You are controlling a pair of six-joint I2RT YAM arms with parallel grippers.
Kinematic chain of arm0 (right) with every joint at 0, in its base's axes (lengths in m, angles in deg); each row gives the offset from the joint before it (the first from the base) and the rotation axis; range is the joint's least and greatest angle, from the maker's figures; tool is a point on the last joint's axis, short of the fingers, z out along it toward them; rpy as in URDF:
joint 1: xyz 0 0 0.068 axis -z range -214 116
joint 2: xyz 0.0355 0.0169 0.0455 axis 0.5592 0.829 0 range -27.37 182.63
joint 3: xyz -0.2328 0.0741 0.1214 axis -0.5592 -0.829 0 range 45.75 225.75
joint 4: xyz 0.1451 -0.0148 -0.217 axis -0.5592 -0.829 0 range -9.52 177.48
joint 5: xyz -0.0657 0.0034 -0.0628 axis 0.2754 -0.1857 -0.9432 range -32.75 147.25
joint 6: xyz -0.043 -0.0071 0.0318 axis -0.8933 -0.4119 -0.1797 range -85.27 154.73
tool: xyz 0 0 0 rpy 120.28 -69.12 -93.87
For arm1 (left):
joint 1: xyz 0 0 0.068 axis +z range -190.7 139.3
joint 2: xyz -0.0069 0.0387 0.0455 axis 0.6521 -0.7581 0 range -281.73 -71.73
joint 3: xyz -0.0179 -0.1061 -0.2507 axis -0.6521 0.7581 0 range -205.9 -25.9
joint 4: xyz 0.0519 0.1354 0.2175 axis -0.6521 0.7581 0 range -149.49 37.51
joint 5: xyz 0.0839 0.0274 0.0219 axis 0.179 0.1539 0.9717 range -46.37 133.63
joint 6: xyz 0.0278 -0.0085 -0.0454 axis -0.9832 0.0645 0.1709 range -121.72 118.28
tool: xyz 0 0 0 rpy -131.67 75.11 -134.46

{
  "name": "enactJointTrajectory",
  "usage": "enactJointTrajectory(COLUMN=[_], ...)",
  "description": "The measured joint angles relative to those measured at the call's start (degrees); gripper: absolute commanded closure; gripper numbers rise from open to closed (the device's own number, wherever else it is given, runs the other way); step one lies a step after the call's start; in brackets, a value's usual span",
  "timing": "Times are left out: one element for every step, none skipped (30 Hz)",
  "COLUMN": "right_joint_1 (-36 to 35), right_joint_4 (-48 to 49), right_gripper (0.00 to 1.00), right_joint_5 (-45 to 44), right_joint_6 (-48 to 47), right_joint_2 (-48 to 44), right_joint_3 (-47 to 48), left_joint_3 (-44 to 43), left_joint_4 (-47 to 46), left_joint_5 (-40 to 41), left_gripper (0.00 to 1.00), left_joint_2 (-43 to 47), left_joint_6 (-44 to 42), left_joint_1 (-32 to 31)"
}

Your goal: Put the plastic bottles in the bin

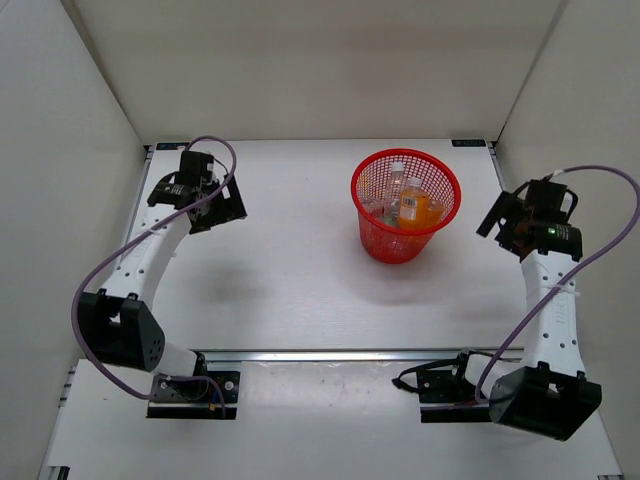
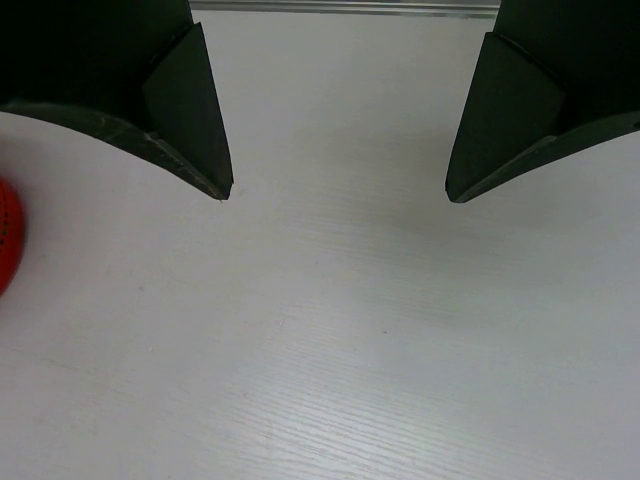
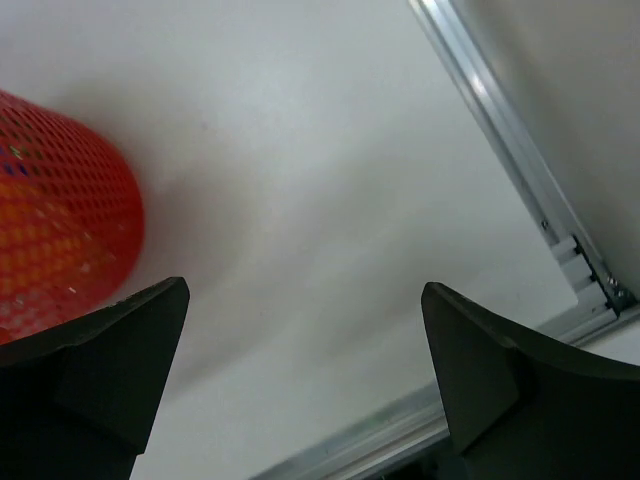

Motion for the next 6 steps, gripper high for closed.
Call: enactJointTrajectory(right_joint_1=[0.04, -0.13, -0.63, -1.29, -2.1, -2.64], right_joint_4=[-1.64, -3.02, -4.22, -4.68, -4.98, -5.31], right_gripper=[0.0, 0.01, 0.01, 0.01, 0.01, 0.01], right_joint_5=[0.02, 0.09, 0.07, -0.02, 0.04, 0.22], right_joint_6=[-0.17, -0.42, -0.57, -0.61, -0.66, -0.68], right_joint_2=[0.04, 0.02, -0.07, -0.35, -0.96, -1.68], right_joint_3=[-1.22, -2.45, -3.37, -4.26, -5.27, -5.97], left_joint_3=[0.37, 0.81, 1.36, 1.9, 2.34, 2.73], left_joint_4=[-0.11, -0.2, -0.28, -0.33, -0.15, -0.22], left_joint_5=[-0.02, -0.04, -0.04, -0.07, -0.13, -0.2], left_gripper=[0.01, 0.01, 0.01, 0.02, 0.01, 0.01], left_joint_2=[0.46, 0.98, 1.7, 2.54, 3.45, 4.37], left_joint_6=[-0.17, -0.26, -0.26, -0.26, -0.26, -0.26], left_joint_1=[-0.17, -0.46, -0.76, -1.07, -1.25, -1.42])
